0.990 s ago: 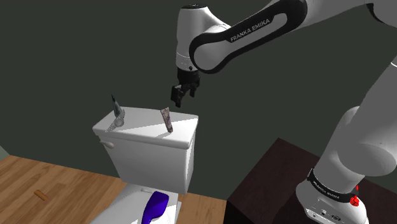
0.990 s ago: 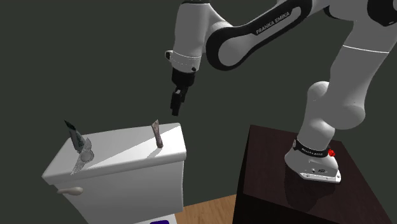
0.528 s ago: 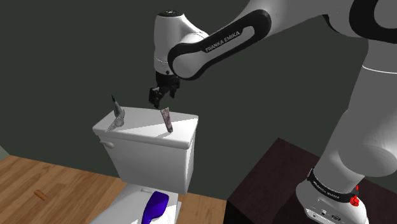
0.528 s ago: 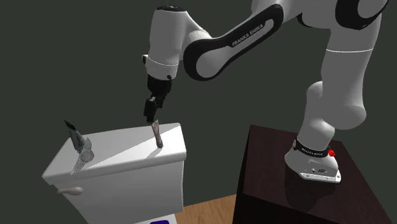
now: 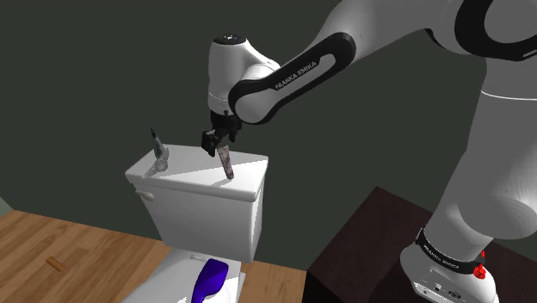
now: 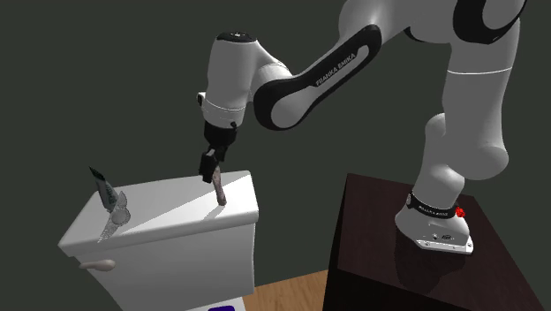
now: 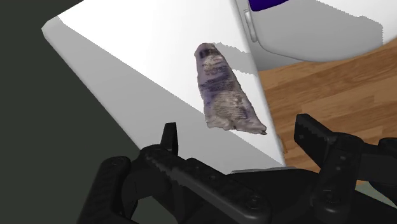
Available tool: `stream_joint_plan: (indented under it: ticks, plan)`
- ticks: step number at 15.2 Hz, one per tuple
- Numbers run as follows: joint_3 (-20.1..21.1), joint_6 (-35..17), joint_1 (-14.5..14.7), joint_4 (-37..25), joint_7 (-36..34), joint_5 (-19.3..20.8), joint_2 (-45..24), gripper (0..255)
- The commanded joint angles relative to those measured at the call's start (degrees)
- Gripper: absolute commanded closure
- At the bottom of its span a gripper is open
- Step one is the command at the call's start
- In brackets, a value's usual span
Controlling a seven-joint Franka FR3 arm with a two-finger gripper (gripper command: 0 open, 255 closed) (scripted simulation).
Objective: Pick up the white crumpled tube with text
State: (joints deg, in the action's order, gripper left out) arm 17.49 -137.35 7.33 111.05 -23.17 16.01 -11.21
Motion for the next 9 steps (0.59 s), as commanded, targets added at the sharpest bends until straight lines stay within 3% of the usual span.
stream_joint_plan:
  ticks: [1, 2, 9]
  plan:
    - [0.0, -0.4, 0.0, 0.3, -0.1, 0.1, -0.1, 0]
    - [0.0, -0.4, 0.0, 0.3, -0.2, 0.1, -0.1, 255]
    - [0.0, -0.4, 0.0, 0.3, -0.2, 0.2, -0.1, 255]
